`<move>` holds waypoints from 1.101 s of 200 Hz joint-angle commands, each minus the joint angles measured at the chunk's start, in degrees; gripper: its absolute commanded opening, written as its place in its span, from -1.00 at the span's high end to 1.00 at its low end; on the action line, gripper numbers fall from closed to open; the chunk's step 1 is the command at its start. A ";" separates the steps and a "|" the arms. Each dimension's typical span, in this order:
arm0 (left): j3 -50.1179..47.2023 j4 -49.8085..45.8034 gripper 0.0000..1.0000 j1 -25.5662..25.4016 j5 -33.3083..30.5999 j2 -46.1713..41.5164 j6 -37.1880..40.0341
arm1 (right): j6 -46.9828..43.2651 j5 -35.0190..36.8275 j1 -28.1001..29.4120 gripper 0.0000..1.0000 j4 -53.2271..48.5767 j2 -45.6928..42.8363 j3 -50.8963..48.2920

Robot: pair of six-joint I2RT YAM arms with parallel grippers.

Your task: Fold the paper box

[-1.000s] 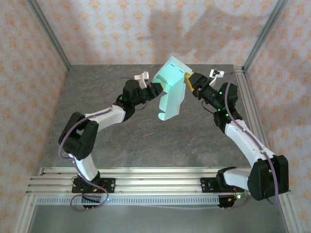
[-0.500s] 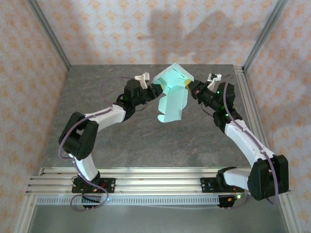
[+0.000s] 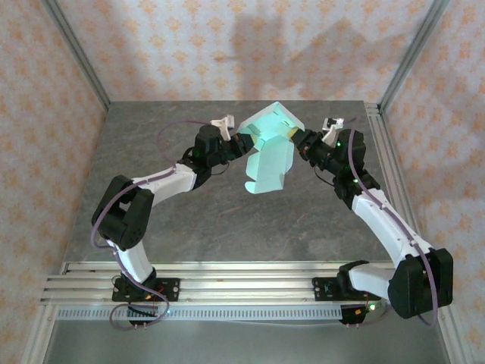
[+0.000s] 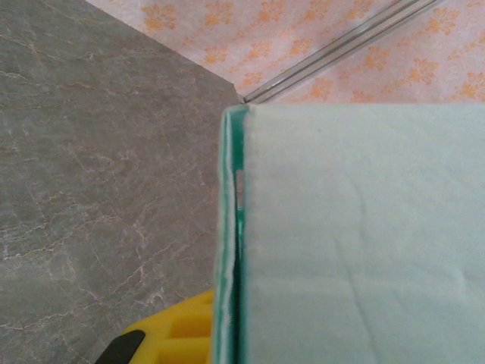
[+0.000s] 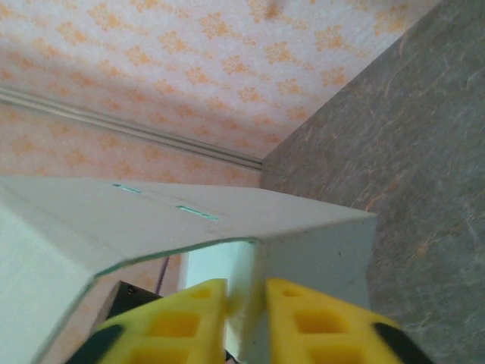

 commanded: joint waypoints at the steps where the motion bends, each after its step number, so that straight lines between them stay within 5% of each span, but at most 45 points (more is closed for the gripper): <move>1: 1.50 0.38 1.00 -0.52 -0.80 -1.21 0.80 | -1.59 0.91 0.37 0.93 -1.28 -0.82 1.75; 24: 1.39 0.28 1.00 -0.47 -0.88 -1.16 0.82 | -2.12 1.91 0.38 0.99 -1.99 -1.36 1.91; 50: 1.05 0.27 1.00 -0.44 -1.83 -1.27 0.24 | -3.09 3.44 0.45 0.21 -1.25 -2.91 1.60; 80: 0.28 -2.20 1.00 -0.42 -6.66 -1.70 -0.59 | -8.20 8.88 0.45 -0.16 -5.11 -7.12 1.49; 146: -2.67 -12.16 1.00 -1.44 -26.70 -4.88 2.07 | -26.03 24.52 8.64 -0.22 -30.93 -7.50 16.33; 183: -2.23 -20.73 1.00 -4.25 -38.25 -7.42 7.36 | -33.76 31.72 16.05 -0.22 -38.26 0.44 27.20; 220: -2.13 -24.65 1.00 -5.57 -42.56 -9.07 10.40 | -36.92 37.36 20.77 -0.16 -45.22 11.87 38.84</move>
